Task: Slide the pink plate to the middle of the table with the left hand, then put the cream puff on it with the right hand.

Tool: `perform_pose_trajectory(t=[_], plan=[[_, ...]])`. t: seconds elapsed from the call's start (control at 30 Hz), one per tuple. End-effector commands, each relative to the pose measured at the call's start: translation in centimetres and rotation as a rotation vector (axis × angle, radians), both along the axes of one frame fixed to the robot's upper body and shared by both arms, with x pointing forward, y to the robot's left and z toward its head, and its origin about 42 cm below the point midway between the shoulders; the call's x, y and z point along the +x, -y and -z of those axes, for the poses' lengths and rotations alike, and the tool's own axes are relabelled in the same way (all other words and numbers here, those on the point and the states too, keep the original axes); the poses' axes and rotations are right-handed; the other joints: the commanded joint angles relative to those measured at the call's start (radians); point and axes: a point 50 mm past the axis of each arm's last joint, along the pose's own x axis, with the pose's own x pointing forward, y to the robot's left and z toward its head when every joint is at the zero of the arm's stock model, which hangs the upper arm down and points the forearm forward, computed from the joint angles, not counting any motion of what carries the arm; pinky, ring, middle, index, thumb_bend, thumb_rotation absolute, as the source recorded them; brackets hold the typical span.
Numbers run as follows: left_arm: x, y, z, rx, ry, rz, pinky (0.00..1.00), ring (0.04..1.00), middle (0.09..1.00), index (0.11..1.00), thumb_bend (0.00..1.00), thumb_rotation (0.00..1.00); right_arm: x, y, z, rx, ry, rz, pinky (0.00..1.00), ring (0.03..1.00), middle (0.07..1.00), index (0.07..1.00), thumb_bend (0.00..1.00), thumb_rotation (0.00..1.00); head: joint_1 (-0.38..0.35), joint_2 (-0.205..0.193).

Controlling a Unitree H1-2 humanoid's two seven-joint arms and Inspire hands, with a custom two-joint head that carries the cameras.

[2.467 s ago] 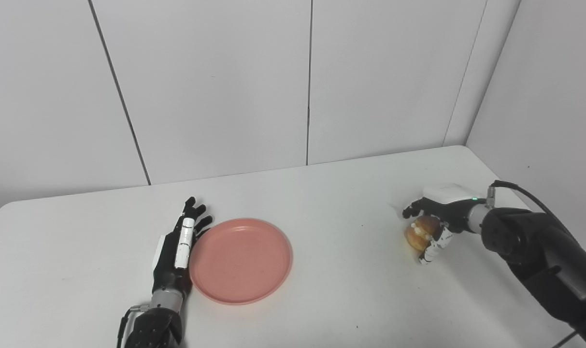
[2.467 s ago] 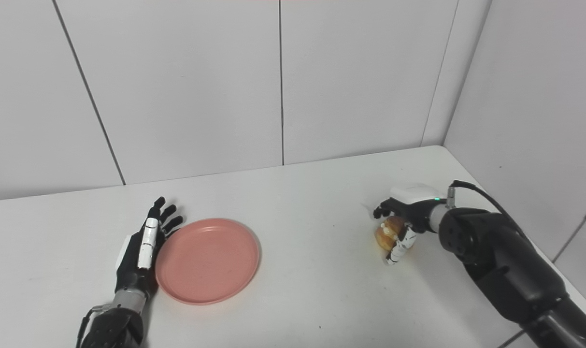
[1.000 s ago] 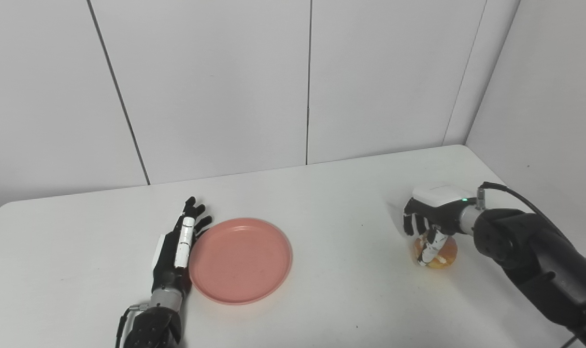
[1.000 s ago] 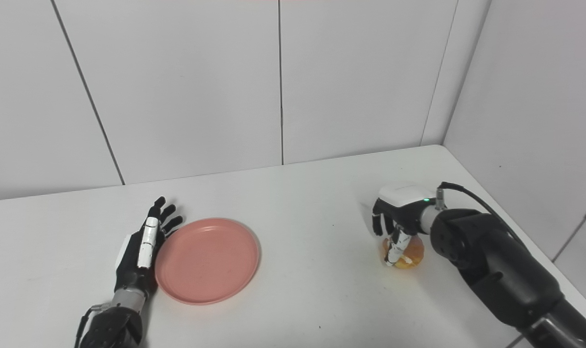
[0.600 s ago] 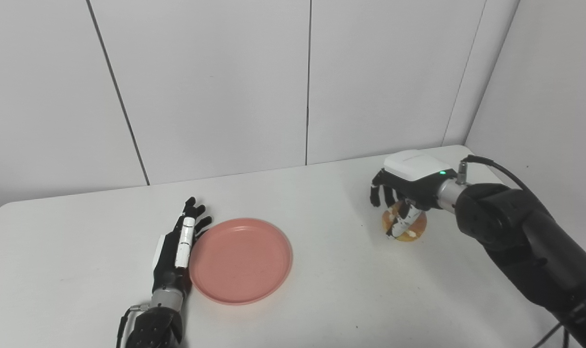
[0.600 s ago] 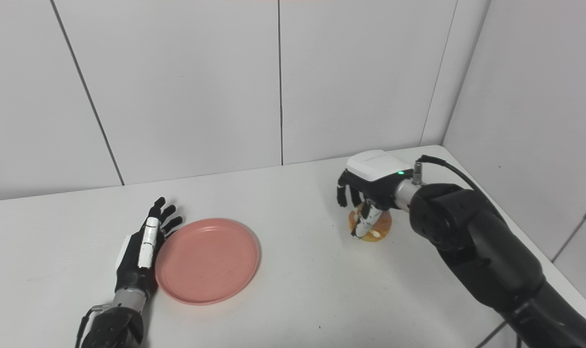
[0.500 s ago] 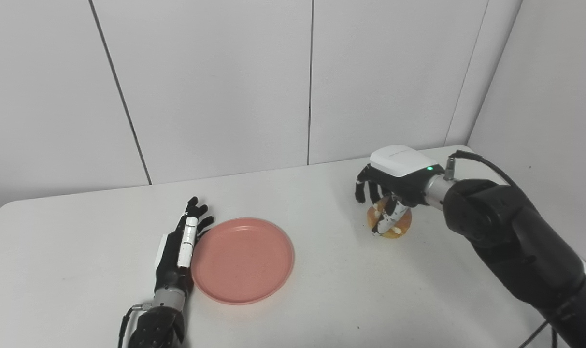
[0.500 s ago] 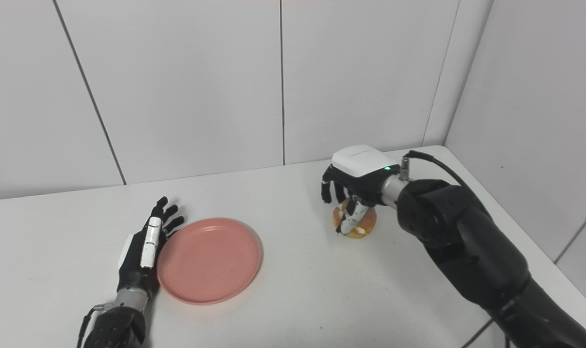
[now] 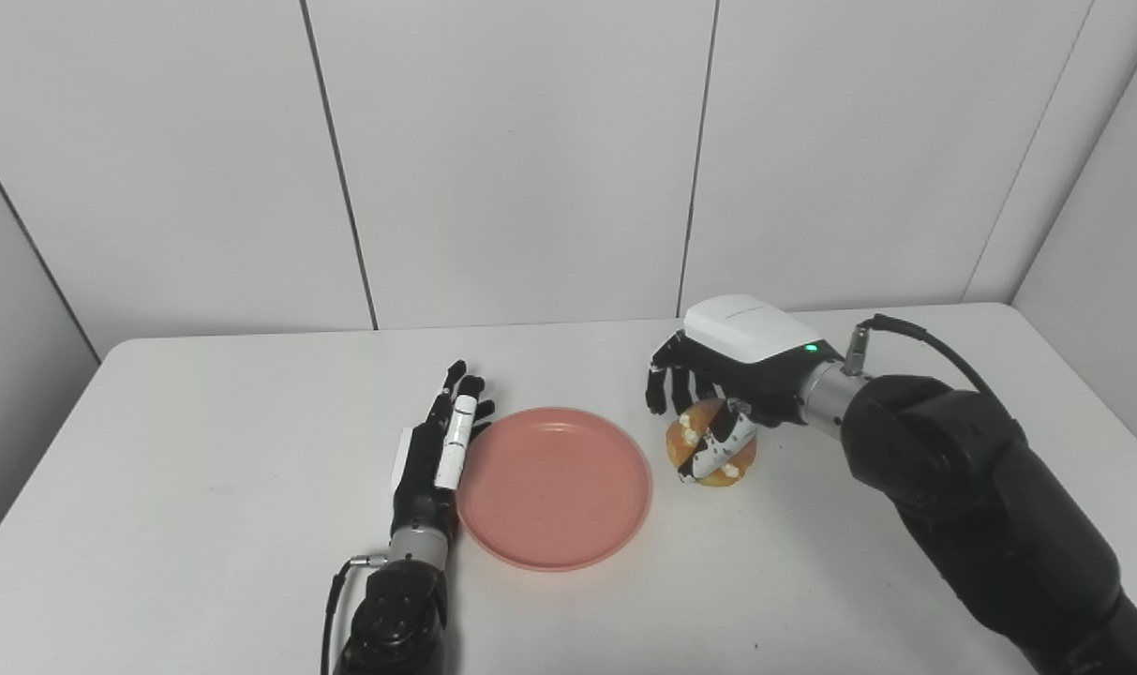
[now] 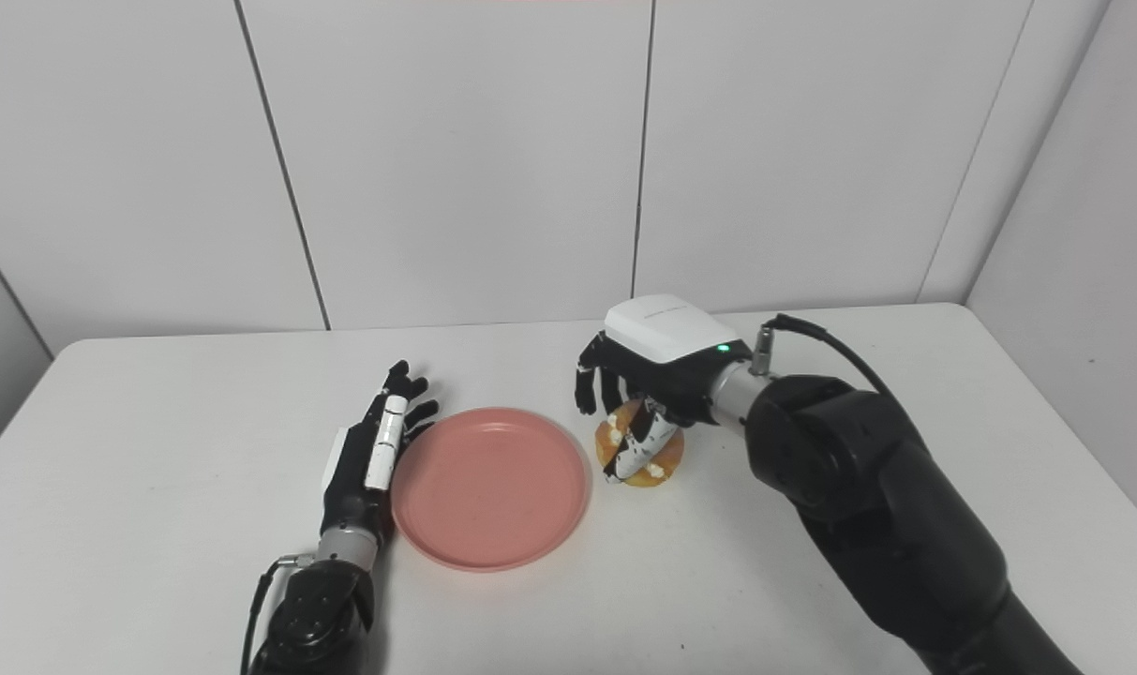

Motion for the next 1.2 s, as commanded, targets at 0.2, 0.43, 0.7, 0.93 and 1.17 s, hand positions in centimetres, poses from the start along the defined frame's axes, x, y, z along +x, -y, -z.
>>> perform_pose_trajectory(t=[0.2, 0.43, 0.7, 0.93, 1.17], plan=[[-0.6, 2.7, 1.5, -0.013, -0.102, 0.036, 0.83, 0.869, 0.907, 0.919, 0.72, 0.91, 0.7, -3.5, -0.2, 0.081, 0.055, -0.062, 0.31, 0.410, 0.496, 0.482, 0.53, 0.00, 0.046, -0.011], [-0.7, 3.2, 1.9, 0.001, -0.104, 0.041, 0.82, 0.857, 0.896, 0.910, 0.72, 0.93, 1.4, -4.2, 0.3, 0.080, 0.035, -0.086, 0.32, 0.404, 0.486, 0.486, 0.53, 0.00, 0.059, -0.024], [-1.0, 3.7, 2.5, -0.011, -0.107, 0.054, 0.82, 0.855, 0.901, 0.910, 0.74, 0.93, 2.5, -4.6, 0.0, 0.071, 0.034, -0.083, 0.30, 0.405, 0.499, 0.478, 0.53, 0.00, 0.072, -0.036], [-1.1, 3.7, 2.8, -0.004, -0.108, 0.047, 0.82, 0.855, 0.903, 0.909, 0.72, 0.94, 3.7, -5.2, 0.0, 0.052, 0.031, -0.069, 0.32, 0.428, 0.504, 0.476, 0.53, 0.00, 0.076, -0.042], [-1.2, 4.0, 3.1, -0.005, -0.112, 0.046, 0.80, 0.851, 0.904, 0.917, 0.71, 0.94, 4.9, -5.8, 0.2, 0.035, 0.011, -0.062, 0.41, 0.526, 0.497, 0.483, 0.53, 0.00, 0.083, -0.048]])
